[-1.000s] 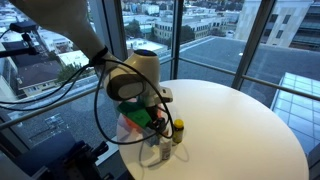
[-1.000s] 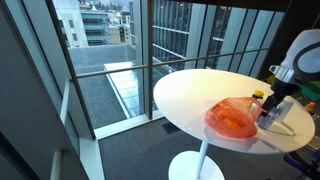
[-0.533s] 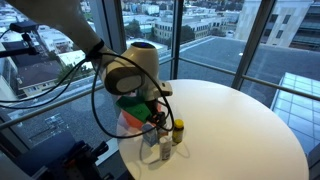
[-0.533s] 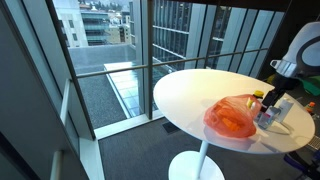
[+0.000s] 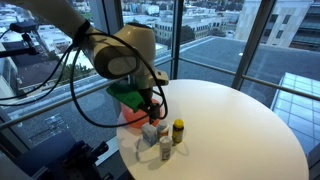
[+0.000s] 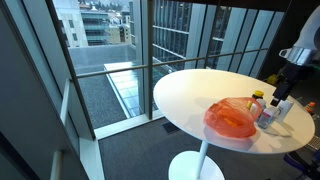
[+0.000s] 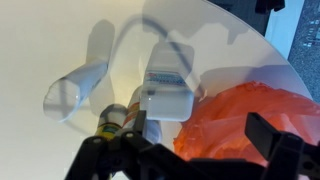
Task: Pick up the clear container with a white lid from the orange plastic and put it on the table
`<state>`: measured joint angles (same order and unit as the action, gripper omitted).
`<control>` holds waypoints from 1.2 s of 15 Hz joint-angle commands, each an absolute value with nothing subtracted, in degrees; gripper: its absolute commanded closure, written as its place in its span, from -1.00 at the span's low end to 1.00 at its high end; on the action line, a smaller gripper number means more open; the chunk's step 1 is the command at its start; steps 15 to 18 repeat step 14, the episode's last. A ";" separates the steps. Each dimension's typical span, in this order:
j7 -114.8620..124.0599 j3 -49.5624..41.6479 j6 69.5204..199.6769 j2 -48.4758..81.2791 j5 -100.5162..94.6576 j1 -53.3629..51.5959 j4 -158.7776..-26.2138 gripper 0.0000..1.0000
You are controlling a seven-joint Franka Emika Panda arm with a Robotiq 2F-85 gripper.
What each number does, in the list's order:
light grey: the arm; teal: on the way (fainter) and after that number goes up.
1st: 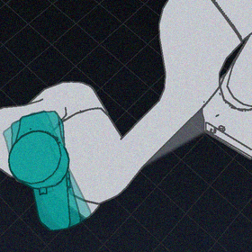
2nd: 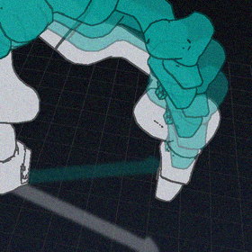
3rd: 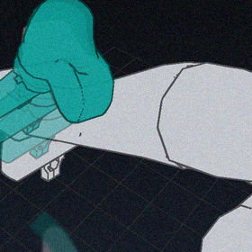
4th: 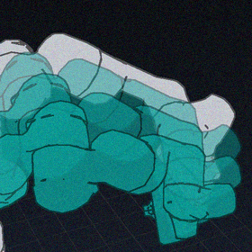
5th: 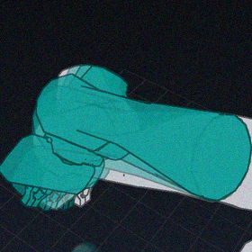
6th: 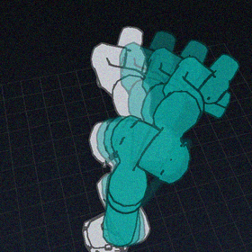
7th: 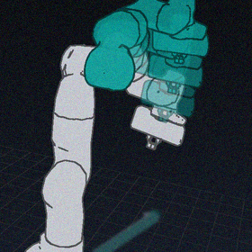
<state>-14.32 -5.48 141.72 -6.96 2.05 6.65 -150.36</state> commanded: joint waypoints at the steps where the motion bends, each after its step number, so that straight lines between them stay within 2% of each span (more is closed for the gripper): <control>1: -8.63 -5.09 135.13 -14.21 -1.75 6.56 -151.35 -1.00; 10: -2.98 -3.46 119.37 -26.48 -2.90 6.29 -148.21 -1.00; 18: -4.57 -4.23 120.83 -26.20 -2.17 5.99 -149.05 -1.00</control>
